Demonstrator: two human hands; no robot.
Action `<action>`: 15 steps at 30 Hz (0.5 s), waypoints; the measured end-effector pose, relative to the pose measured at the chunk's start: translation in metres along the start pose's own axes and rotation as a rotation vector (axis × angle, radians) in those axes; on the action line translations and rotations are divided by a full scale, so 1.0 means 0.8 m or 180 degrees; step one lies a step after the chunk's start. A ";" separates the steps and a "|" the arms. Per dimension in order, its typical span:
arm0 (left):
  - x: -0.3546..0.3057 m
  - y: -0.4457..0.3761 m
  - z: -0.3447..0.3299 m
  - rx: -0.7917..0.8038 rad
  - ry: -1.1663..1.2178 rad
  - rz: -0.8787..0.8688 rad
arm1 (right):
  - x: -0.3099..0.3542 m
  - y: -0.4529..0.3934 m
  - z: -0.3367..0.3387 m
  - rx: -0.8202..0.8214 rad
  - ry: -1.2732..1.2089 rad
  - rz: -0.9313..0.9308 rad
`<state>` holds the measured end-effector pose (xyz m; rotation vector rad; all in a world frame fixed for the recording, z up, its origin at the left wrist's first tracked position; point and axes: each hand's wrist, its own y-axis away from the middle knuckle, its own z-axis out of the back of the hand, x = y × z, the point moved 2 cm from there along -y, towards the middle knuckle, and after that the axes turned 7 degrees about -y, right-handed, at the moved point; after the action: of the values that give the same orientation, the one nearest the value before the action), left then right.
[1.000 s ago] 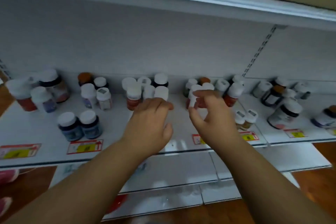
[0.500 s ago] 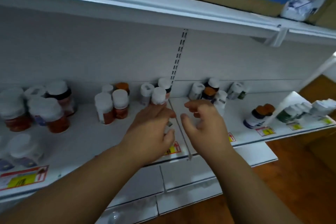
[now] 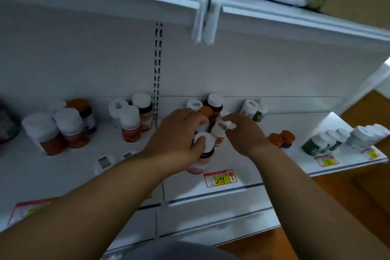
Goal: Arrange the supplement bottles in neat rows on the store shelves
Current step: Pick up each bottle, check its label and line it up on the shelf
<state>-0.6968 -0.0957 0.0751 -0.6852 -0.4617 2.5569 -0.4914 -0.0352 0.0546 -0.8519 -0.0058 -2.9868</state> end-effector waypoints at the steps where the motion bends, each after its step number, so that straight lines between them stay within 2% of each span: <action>1: -0.006 -0.003 -0.010 -0.0021 0.0032 0.0124 | -0.009 -0.006 -0.010 0.0031 -0.0020 0.0167; 4: -0.022 -0.008 -0.039 -0.0011 0.0022 0.0421 | -0.032 -0.016 -0.036 -0.0180 -0.0269 0.0642; 7: -0.034 -0.011 -0.056 -0.0165 -0.0110 0.0717 | -0.043 -0.027 -0.041 -0.0314 -0.0061 0.1140; 9: -0.043 -0.006 -0.061 -0.0320 -0.0186 0.0849 | -0.050 -0.031 -0.037 -0.0336 -0.0088 0.1224; 12: -0.057 0.003 -0.065 -0.0539 -0.0289 0.0920 | -0.051 -0.026 -0.014 -0.0464 -0.0590 0.1153; 15: -0.066 0.000 -0.061 -0.0530 -0.0101 0.1105 | -0.032 -0.020 0.025 -0.0679 -0.1109 0.1255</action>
<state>-0.6293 -0.1124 0.0552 -0.8488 -0.6189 2.8801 -0.4595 -0.0185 0.0582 -1.2204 0.4242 -2.4726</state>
